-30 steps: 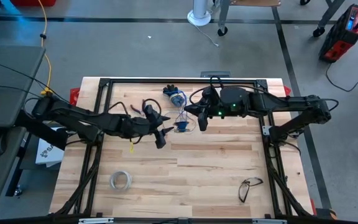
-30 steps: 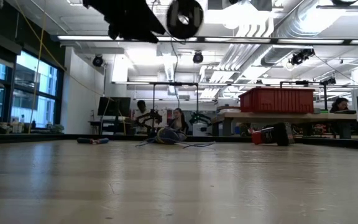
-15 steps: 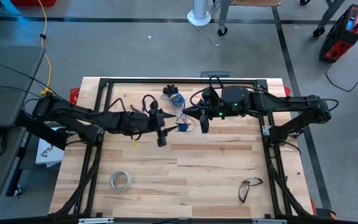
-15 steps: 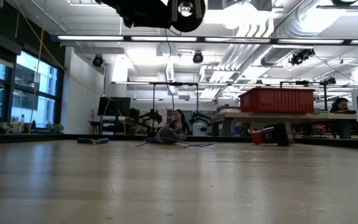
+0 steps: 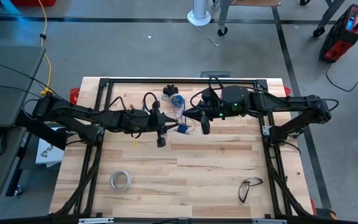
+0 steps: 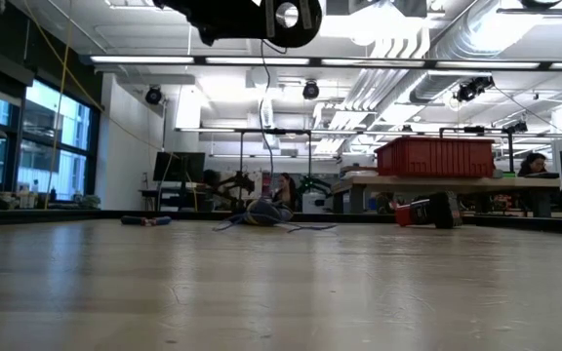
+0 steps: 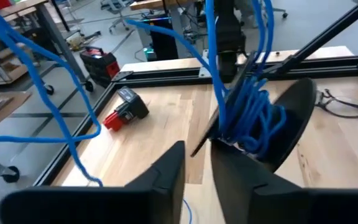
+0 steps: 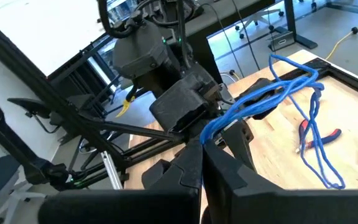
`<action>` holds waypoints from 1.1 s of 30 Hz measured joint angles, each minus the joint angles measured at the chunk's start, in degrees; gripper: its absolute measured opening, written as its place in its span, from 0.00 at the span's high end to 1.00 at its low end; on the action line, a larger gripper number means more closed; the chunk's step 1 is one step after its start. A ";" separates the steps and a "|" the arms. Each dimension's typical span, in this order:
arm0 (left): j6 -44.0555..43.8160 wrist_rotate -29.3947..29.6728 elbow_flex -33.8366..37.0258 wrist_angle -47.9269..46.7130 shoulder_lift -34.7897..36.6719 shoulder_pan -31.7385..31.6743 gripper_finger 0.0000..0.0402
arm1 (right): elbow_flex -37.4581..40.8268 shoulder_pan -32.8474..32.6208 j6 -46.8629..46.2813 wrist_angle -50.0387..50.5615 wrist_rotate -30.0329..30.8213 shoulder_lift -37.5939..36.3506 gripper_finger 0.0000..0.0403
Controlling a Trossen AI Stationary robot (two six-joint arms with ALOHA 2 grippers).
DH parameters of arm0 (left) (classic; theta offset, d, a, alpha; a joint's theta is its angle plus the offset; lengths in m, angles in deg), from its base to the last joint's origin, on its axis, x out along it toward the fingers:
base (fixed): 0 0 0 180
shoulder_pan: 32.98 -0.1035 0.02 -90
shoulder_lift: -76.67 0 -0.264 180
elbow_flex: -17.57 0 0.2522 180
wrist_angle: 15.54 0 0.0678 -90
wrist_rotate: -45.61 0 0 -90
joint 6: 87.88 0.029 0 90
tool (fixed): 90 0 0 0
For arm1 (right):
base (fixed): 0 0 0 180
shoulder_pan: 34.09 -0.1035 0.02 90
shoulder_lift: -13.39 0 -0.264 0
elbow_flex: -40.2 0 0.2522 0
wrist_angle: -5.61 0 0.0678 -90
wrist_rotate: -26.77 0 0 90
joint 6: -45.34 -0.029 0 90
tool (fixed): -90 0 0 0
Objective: Coil cords
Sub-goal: Uncoil the blue wire from the black spool
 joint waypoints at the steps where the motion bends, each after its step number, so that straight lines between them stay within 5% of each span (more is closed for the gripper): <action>1: 0.00 -0.27 0.00 0.00 0.00 0.00 0.89 | 0.00 0.00 0.46 -0.09 -0.32 0.00 1.00; 5: -1.82 -0.72 0.00 1.06 0.00 0.00 0.99 | 0.00 0.00 1.36 -1.21 -1.56 0.00 1.00; 20: -7.43 -0.99 0.00 0.35 0.22 0.19 1.00 | 0.00 0.00 -0.03 -2.44 -1.62 0.00 0.97; 26: -13.63 -1.07 -0.01 -14.30 2.25 1.60 1.00 | 0.02 0.02 -1.32 -0.25 0.59 -0.06 0.76; 33: -24.71 -2.34 0.00 -29.40 8.56 3.64 1.00 | 0.02 -0.22 0.90 12.76 11.77 -1.24 0.52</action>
